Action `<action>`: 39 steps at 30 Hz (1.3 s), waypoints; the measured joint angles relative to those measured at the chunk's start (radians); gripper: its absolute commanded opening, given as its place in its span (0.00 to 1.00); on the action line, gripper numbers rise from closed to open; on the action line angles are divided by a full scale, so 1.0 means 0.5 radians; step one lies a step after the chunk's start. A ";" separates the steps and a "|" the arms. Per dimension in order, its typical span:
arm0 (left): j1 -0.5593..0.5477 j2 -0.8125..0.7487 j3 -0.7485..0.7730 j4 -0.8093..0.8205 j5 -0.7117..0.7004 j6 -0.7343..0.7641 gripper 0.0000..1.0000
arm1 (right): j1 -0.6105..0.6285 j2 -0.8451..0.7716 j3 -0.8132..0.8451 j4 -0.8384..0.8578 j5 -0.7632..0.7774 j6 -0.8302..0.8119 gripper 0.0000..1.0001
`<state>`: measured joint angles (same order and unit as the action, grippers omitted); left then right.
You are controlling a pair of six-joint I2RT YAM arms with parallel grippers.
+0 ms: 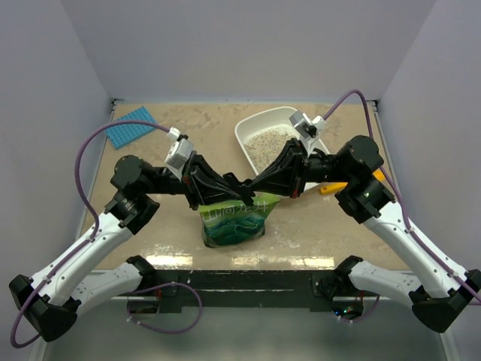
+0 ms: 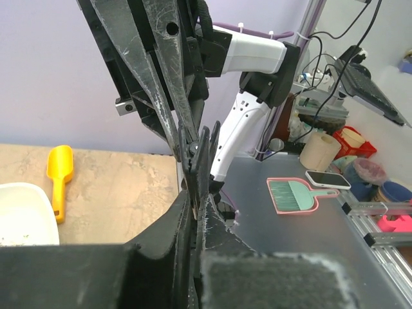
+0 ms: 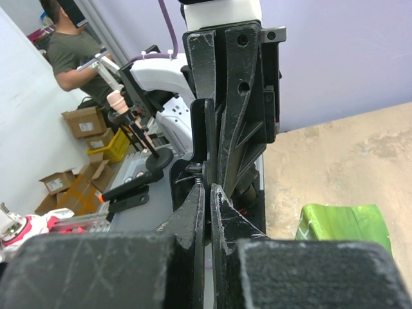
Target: Fill the litter box with clean litter
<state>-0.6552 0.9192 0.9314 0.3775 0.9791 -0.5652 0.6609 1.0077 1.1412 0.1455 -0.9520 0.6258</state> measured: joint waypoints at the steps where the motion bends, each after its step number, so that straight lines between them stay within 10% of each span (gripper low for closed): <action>1: 0.000 0.004 0.001 0.000 0.008 0.000 0.00 | 0.000 0.000 -0.004 0.005 -0.002 0.000 0.00; 3: 0.001 0.009 0.001 0.000 0.018 0.000 0.00 | 0.001 -0.001 -0.009 0.008 -0.004 0.000 0.00; 7: 0.001 0.010 0.003 -0.014 0.021 0.008 0.00 | 0.005 -0.007 -0.009 -0.014 0.009 -0.027 0.47; 10: 0.000 0.011 0.015 -0.050 0.024 0.021 0.00 | 0.007 -0.018 0.009 -0.125 0.078 -0.120 0.54; 39: -0.004 0.101 0.356 -0.819 -0.257 0.157 0.00 | 0.013 0.136 0.504 -0.900 0.199 -0.779 0.61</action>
<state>-0.6571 0.9699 1.1091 -0.0319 0.8505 -0.4866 0.6674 1.0756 1.3930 -0.3042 -0.8524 0.2363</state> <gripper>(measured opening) 0.049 0.604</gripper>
